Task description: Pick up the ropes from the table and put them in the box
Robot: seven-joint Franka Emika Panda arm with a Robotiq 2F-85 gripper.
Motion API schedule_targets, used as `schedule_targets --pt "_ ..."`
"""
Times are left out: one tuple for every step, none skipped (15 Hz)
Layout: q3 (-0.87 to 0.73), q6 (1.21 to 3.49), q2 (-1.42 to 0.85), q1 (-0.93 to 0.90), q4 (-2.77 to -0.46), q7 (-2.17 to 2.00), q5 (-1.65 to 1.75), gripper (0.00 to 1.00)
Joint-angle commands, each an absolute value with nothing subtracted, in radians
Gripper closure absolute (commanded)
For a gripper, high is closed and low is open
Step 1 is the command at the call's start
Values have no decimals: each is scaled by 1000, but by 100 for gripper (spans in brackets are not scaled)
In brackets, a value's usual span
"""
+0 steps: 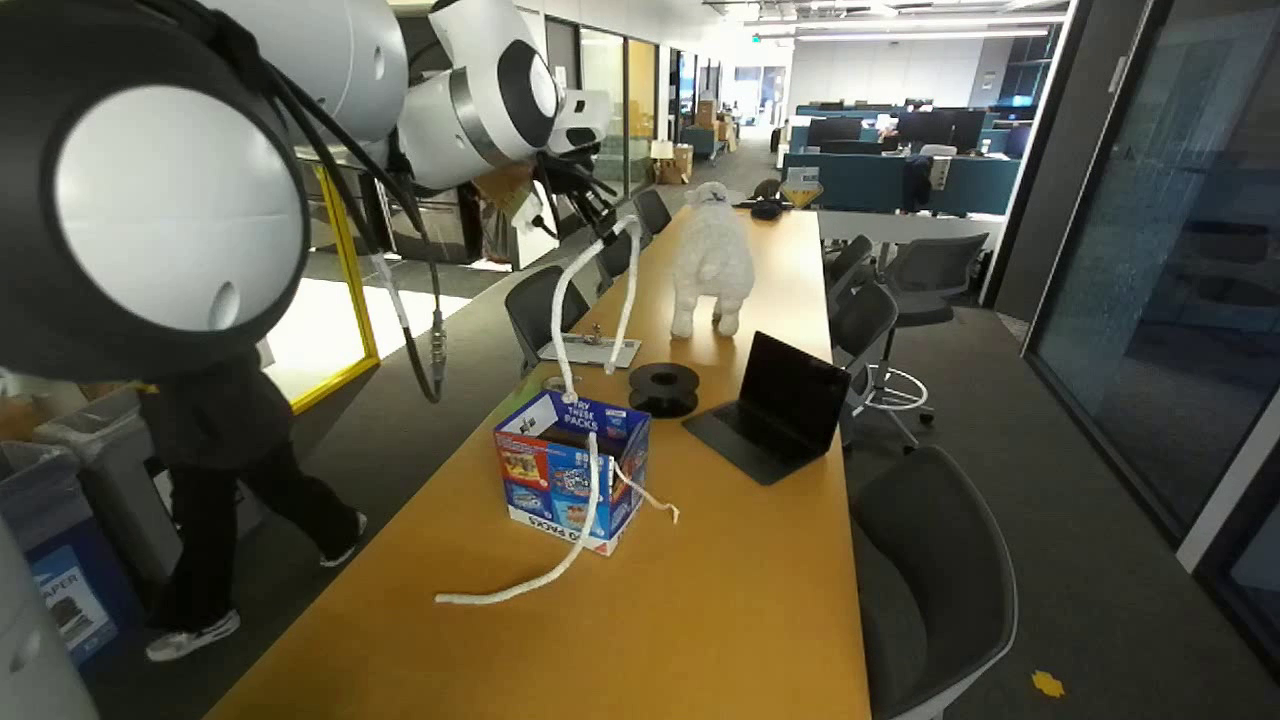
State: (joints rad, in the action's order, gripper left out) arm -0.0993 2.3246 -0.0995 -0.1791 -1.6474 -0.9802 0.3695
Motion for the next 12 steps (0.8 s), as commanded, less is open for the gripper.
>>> schedule_targets --pt "-26 2426 -154 -134 -1616 -874 218 92" --pt "-11 2456 -167 -128 -1620 -824 162 92" --pt "6 2498 -181 -124 -1630 -767 101 92" --pt "19 2516 -203 -125 -1625 -731 63 92" --pt "35 2532 -229 -126 -1618 -681 15 92" --pt "52 2541 -255 -126 -1607 -632 -32 92" --pt "66 2551 -283 -128 -1599 -590 -73 92" --pt "80 2557 -307 -129 -1592 -546 -113 92" --pt "93 2560 -333 -130 -1584 -506 -148 92" --pt "106 2559 -357 -128 -1572 -465 -185 92" --pt "114 2554 -380 -129 -1564 -434 -211 92" --pt "122 2550 -400 -126 -1554 -401 -236 92"
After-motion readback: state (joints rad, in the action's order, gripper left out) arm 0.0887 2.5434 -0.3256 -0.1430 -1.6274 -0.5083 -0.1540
